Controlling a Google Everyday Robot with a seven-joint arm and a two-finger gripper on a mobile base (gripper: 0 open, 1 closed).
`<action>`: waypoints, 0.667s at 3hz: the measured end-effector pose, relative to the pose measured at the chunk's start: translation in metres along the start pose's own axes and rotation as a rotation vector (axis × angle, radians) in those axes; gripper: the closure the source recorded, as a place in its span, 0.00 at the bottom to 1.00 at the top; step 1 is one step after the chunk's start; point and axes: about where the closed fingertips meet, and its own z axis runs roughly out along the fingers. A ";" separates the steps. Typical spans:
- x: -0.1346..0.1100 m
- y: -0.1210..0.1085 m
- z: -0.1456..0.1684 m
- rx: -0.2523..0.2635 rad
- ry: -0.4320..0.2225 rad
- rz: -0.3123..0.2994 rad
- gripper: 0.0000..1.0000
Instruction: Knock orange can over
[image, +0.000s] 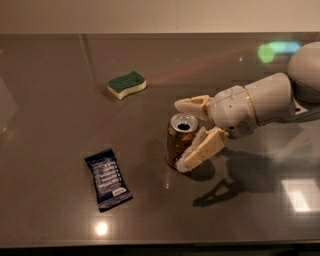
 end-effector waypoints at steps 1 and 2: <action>-0.001 -0.001 0.004 -0.003 -0.015 -0.001 0.33; 0.002 -0.012 -0.008 0.040 -0.033 0.012 0.87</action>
Offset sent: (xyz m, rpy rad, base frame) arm 0.0518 -0.0692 0.0526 -0.4065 -0.0293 -0.2172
